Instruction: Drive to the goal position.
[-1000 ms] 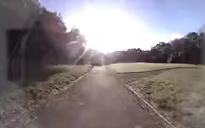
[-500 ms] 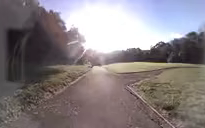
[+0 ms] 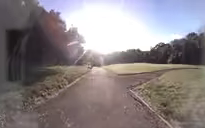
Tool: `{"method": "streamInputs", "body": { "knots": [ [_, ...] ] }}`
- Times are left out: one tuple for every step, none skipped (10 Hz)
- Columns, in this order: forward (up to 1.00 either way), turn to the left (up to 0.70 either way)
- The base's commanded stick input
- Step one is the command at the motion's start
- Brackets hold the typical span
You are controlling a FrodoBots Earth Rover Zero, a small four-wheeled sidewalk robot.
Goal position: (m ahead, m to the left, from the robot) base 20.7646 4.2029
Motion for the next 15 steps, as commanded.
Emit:
{"method": "streamInputs", "body": {
  "knots": [
    [0.5, 0.0],
    [0.5, 0.0],
    [0.5, 0.0],
    [0.5, 0.0],
    [0.5, 0.02],
    [0.5, 0.05],
    [0.5, 0.22],
    [0.5, 0.1],
    [0.5, 0.02],
    [0.5, 0.0],
    [0.5, 0.0],
    [0.5, 0.0],
    [0.5, 0.0],
    [0.5, 0.0],
    [0.5, 0.0]
  ]
}}
